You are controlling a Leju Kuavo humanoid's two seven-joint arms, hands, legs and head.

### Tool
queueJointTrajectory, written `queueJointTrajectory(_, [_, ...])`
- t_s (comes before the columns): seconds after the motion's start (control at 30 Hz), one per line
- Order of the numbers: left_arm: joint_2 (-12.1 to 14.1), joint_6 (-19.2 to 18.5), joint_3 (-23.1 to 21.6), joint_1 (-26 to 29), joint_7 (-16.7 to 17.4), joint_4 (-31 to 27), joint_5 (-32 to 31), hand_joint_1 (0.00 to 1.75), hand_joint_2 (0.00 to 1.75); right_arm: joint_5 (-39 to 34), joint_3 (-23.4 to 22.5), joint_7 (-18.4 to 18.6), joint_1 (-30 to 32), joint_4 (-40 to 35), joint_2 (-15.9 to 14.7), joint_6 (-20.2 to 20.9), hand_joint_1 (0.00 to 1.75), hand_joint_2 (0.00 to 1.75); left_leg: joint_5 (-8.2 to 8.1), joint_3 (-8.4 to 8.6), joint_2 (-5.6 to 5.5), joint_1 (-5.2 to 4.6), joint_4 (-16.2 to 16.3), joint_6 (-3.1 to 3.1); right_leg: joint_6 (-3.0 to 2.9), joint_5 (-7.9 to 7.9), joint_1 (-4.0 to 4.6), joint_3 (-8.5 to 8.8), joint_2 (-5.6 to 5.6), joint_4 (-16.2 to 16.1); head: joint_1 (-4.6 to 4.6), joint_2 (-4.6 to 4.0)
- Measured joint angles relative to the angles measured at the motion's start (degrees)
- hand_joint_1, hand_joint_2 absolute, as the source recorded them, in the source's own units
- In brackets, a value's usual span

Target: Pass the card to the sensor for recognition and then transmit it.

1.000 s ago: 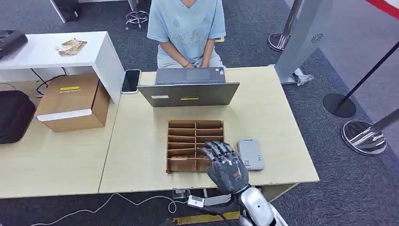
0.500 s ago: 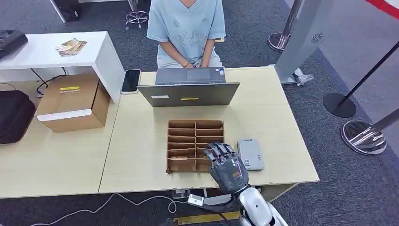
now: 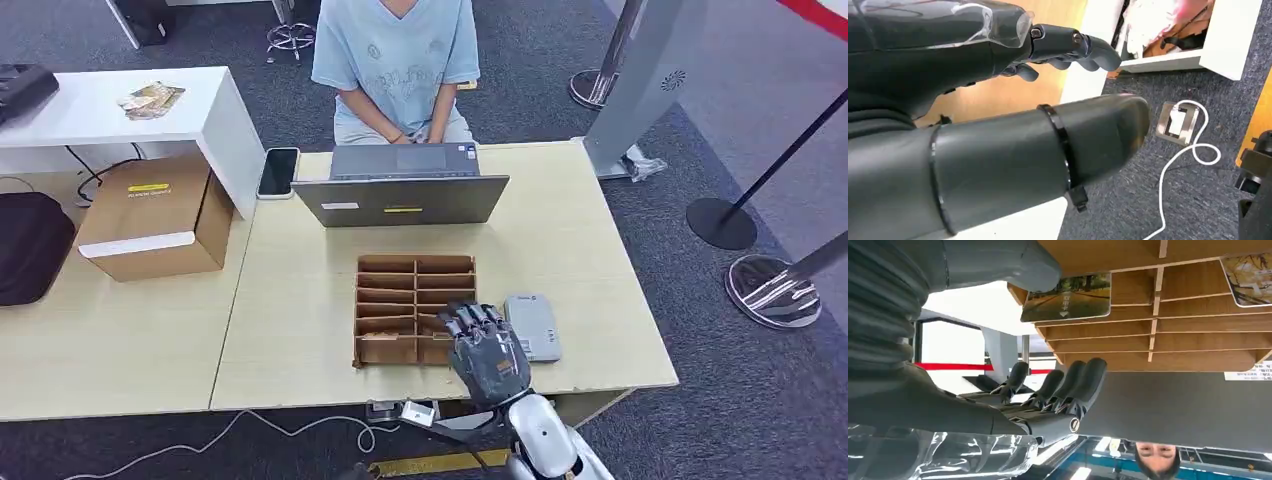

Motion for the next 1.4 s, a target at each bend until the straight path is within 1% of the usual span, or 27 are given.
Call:
queueJointTrajectory(0.07, [0.0, 0.02, -0.15, -0.04, 0.0, -0.13, 0.0, 0.0, 0.0, 0.02, 0.0, 0.51, -0.05, 0.2, -0.02, 0.07, 0.72, 1.75, 0.0, 0.0, 0.0, 0.0, 0.0, 0.0, 0.0, 0.0, 0.0, 0.0, 0.0, 0.0, 0.0, 0.0])
queueJointTrajectory(0.13, [-0.02, 0.0, -0.46, -0.11, 0.0, -0.15, 0.0, 0.0, 0.0, 0.02, 0.13, 1.62, -0.09, 0.28, -0.02, 0.28, 0.77, 1.75, 0.0, 0.0, 0.0, 0.0, 0.0, 0.0, 0.0, 0.0, 0.0, 0.0, 0.0, 0.0, 0.0, 0.0])
queueJointTrajectory(0.2, [-0.02, 0.0, -0.52, -0.12, 0.0, -0.17, 0.0, 0.0, 0.0, 0.02, 0.35, 2.43, -0.13, 0.28, -0.07, 0.37, 0.75, 1.75, 0.0, 0.0, 0.0, 0.0, 0.0, 0.0, 0.0, 0.0, 0.0, 0.0, 0.0, 0.0, 0.0, 0.0])
queueJointTrajectory(0.27, [-0.04, 0.0, -0.59, -0.13, 0.0, -0.17, 0.0, 0.0, 0.0, 0.02, 0.44, 2.8, -0.19, 0.28, -0.15, 0.46, 0.75, 1.75, 0.0, 0.0, 0.0, 0.0, 0.0, 0.0, 0.0, 0.0, 0.0, 0.0, 0.0, 0.0, 0.0, 0.0])
queueJointTrajectory(0.3, [-0.02, 0.0, -0.63, -0.15, 0.0, -0.2, 0.0, 0.0, 0.0, 0.02, 0.55, 2.91, -0.23, 0.28, -0.2, 0.48, 0.72, 1.75, 0.0, 0.0, 0.0, 0.0, 0.0, 0.0, 0.0, 0.0, 0.0, 0.0, 0.0, 0.0, 0.0, 0.0])
queueJointTrajectory(0.4, [-0.04, 0.0, -0.74, -0.17, -0.02, -0.2, 0.02, 0.0, 0.0, 0.02, 0.74, 3.43, -0.4, 0.33, -0.28, 0.81, 0.77, 1.75, 0.0, 0.0, 0.0, 0.0, 0.0, 0.0, 0.0, 0.0, 0.0, 0.0, 0.0, 0.0, 0.0, 0.0])
queueJointTrajectory(0.5, [-0.04, 0.0, -0.83, -0.2, 0.0, -0.2, 0.02, 0.0, 0.0, 0.02, 0.79, 3.8, -0.45, 0.39, -0.39, 1.0, 0.77, 1.75, 0.0, 0.0, 0.0, 0.0, 0.0, 0.0, 0.0, 0.0, 0.0, 0.0, 0.0, 0.0, 0.0, 0.0])
queueJointTrajectory(0.6, [-0.07, 0.0, -0.87, -0.2, -0.02, -0.2, 0.02, 0.0, 0.0, 0.02, 0.81, 4.13, -0.56, 0.61, -0.59, 1.16, 0.75, 1.75, 0.0, 0.0, 0.0, 0.0, 0.0, 0.0, 0.0, 0.0, 0.0, 0.0, 0.0, 0.0, 0.0, 0.0])
queueJointTrajectory(0.67, [-0.11, 0.0, -0.94, -0.21, 0.0, -0.22, 0.0, 0.0, 0.0, 0.02, 0.83, 4.55, -0.62, 0.74, -0.7, 1.38, 0.7, 1.75, 0.0, 0.0, 0.0, 0.0, 0.0, 0.0, 0.0, 0.0, 0.0, 0.0, 0.0, 0.0, 0.0, 0.0])
queueJointTrajectory(0.73, [-0.09, 0.0, -0.94, -0.21, 0.0, -0.22, 0.0, 0.0, 0.0, 0.02, 0.87, 4.68, -0.65, 0.79, -0.79, 1.4, 0.7, 1.75, 0.0, 0.0, 0.0, 0.0, 0.0, 0.0, 0.0, 0.0, 0.0, 0.0, 0.0, 0.0, 0.0, 0.0])
queueJointTrajectory(0.83, [-0.11, 0.02, -0.96, -0.21, -0.07, -0.24, -0.02, 0.0, 0.0, 0.02, 1.2, 5.88, -0.71, 0.83, -1.03, 1.57, 0.68, 1.75, 0.0, 0.0, 0.0, 0.0, 0.0, 0.0, 0.0, 0.0, 0.0, 0.0, 0.0, 0.0, 0.0, 0.0])
queueJointTrajectory(0.93, [-0.11, 0.0, -1.05, -0.24, -0.68, -0.26, -0.07, 0.0, 0.0, 0.02, 1.83, 7.86, -0.79, 0.85, -1.46, 1.79, 0.65, 1.75, 0.0, -0.01, 0.0, 0.0, 0.0, 0.0, 0.0, 0.0, 0.0, 0.0, 0.0, 0.0, 0.0, 0.0])
queueJointTrajectory(1.0, [-0.11, 0.0, -1.07, -0.24, -0.48, -0.26, -0.04, 0.0, 0.0, 0.02, 2.76, 9.62, -1.04, 0.87, -2.03, 2.01, 0.68, 1.75, 0.0, 0.0, 0.0, 0.0, 0.0, 0.0, 0.0, 0.0, 0.0, 0.0, 0.0, 0.0, 0.0, 0.0])
queueJointTrajectory(1.1, [-0.11, 0.0, -1.46, -0.32, -0.48, -0.35, -0.09, 0.0, 0.0, 0.02, 3.8, 10.78, -1.32, 1.18, -2.84, 2.01, 0.72, 1.75, 0.0, -0.01, 0.0, 0.0, 0.0, 0.0, 0.0, 0.0, 0.0, 0.0, 0.0, 0.0, 0.0, 0.0])
queueJointTrajectory(1.17, [-0.13, 0.0, -1.81, -0.41, -0.5, -0.37, -0.07, 0.0, 0.0, 0.04, 4.5, 11.46, -1.44, 1.25, -3.17, 2.1, 0.87, 1.75, 0.0, 0.0, 0.0, 0.0, 0.0, 0.0, 0.0, 0.0, 0.0, 0.0, 0.0, 0.0, 0.0, 0.0])
queueJointTrajectory(1.2, [-0.13, 0.02, -1.86, -0.42, -0.39, -0.42, -0.07, 0.0, 0.0, 0.02, 4.68, 11.78, -1.46, 1.27, -3.37, 2.14, 0.87, 1.75, 0.0, 0.0, -0.01, 0.0, 0.0, 0.0, 0.0, 0.0, -0.01, 0.0, 0.0, 0.0, 0.0, 0.0])
queueJointTrajectory(1.23, [-0.15, 0.0, -1.88, -0.42, -0.2, -0.5, -0.07, 0.0, 0.0, 0.02, 4.9, 11.91, -1.5, 1.27, -3.56, 2.16, 0.82, 1.75, 0.0, -0.01, 0.0, 0.0, 0.0, 0.0, 0.0, 0.0, 0.0, 0.0, -0.01, 0.0, 0.0, 0.0])
queueJointTrajectory(1.27, [-0.13, 0.0, -1.9, -0.42, -0.04, -0.57, -0.07, 0.0, 0.0, 0.02, 5.12, 12.27, -1.53, 1.27, -3.72, 2.19, 0.86, 1.75, 0.0, -0.01, -0.01, 0.0, 0.0, 0.0, 0.0, 0.0, 0.0, 0.0, -0.01, 0.0, 0.02, 0.0])
queueJointTrajectory(1.33, [-0.13, 0.0, -1.95, -0.43, -0.04, -0.63, -0.07, 0.0, 0.0, 0.02, 5.64, 13.02, -1.63, 1.27, -4.06, 2.45, 0.84, 1.75, 0.0, -0.01, 0.0, 0.0, 0.0, 0.0, 0.0, 0.0, 0.0, 0.0, 0.0, 0.0, 0.0, 0.0])
queueJointTrajectory(1.4, [-0.13, 0.0, -1.97, -0.44, -0.04, -0.66, -0.07, 0.0, 0.0, 0.02, 6.53, 15.15, -1.95, 1.27, -4.68, 3.04, 0.87, 1.75, 0.0, -0.01, 0.0, 0.0, 0.0, 0.0, 0.0, 0.0, 0.0, 0.0, 0.0, 0.0, 0.0, 0.0])
